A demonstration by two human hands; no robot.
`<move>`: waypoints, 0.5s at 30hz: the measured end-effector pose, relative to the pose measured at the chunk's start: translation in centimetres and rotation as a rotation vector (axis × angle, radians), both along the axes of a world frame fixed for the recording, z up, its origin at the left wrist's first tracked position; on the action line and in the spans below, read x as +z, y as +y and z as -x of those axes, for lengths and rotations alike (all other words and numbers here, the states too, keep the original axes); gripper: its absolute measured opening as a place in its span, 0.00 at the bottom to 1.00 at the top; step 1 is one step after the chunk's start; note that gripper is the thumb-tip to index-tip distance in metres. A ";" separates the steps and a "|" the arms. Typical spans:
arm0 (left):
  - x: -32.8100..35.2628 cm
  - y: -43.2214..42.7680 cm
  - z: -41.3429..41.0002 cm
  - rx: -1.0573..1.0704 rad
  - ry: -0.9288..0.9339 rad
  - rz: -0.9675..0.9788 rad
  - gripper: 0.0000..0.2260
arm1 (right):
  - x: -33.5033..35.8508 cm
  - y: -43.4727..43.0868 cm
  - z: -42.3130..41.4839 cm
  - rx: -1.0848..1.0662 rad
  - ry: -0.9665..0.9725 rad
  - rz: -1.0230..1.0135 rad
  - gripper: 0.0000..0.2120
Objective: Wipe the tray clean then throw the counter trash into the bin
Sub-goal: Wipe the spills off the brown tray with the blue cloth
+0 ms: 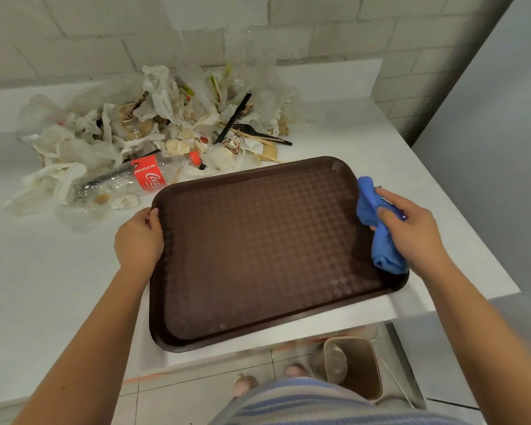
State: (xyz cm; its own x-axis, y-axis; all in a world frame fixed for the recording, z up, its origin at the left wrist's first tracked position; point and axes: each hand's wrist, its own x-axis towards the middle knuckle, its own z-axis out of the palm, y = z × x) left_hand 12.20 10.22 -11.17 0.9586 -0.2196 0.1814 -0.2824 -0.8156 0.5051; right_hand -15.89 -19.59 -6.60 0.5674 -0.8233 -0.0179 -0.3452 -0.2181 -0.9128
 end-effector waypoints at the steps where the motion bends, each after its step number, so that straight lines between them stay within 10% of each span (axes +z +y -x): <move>1: 0.0 0.0 0.0 -0.001 -0.003 -0.006 0.18 | 0.5 -0.7 0.5 -0.027 -0.039 -0.072 0.15; 15: 0.8 -0.3 0.5 0.006 -0.039 -0.096 0.16 | -3.8 -5.7 6.0 0.106 0.576 0.458 0.20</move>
State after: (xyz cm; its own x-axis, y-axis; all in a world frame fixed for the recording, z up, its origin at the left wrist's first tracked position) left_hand 11.65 9.93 -10.39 0.9526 -0.2317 0.1973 -0.2951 -0.8613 0.4136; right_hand -21.89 -25.33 -10.42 0.6486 -0.7611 -0.0045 -0.6978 -0.5923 -0.4027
